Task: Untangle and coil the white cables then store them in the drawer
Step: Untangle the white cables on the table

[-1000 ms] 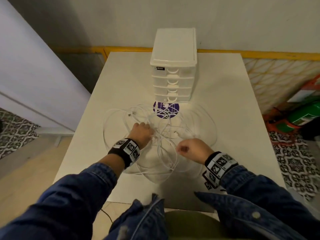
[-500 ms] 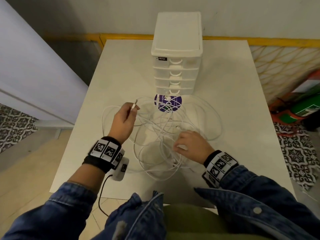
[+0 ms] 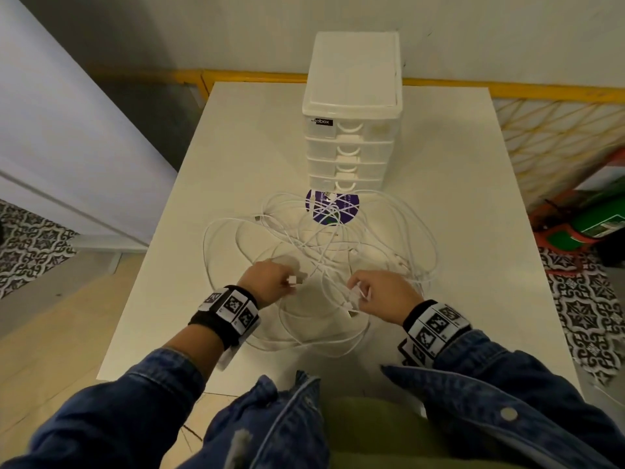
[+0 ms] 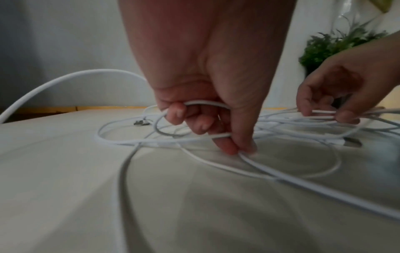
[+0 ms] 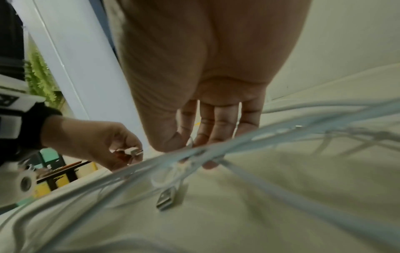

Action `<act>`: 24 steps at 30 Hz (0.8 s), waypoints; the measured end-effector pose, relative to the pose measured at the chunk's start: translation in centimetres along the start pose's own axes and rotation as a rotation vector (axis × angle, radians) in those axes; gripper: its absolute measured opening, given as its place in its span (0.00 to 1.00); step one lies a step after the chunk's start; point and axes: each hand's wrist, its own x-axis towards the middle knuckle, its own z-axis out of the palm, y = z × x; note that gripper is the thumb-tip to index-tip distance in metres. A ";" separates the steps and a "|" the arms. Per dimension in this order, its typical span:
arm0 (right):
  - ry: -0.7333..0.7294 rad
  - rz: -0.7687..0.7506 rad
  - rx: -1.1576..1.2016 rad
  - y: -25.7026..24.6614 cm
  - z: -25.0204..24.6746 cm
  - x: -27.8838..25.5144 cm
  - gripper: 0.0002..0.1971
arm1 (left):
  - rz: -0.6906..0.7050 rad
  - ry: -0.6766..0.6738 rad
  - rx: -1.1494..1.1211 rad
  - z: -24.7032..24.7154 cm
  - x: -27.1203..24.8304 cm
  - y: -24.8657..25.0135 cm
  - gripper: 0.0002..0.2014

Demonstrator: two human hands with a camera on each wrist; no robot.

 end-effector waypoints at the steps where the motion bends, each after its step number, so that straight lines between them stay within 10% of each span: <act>1: 0.033 0.004 0.044 0.2 -0.2 -0.1 0.12 | -0.029 0.029 -0.059 -0.1 0.0 -0.2 0.16; 6: 0.128 -0.034 0.155 0.8 -1.1 -0.1 0.11 | -0.033 0.328 -0.304 -1.2 0.2 -1.1 0.11; 17: 0.020 0.061 -0.099 0.0 -0.1 0.8 0.10 | 0.035 0.077 0.191 0.8 0.9 3.1 0.17; 24: -0.047 0.080 -0.224 0.8 -0.3 0.6 0.12 | 0.018 0.321 -0.343 -2.9 -0.1 0.3 0.06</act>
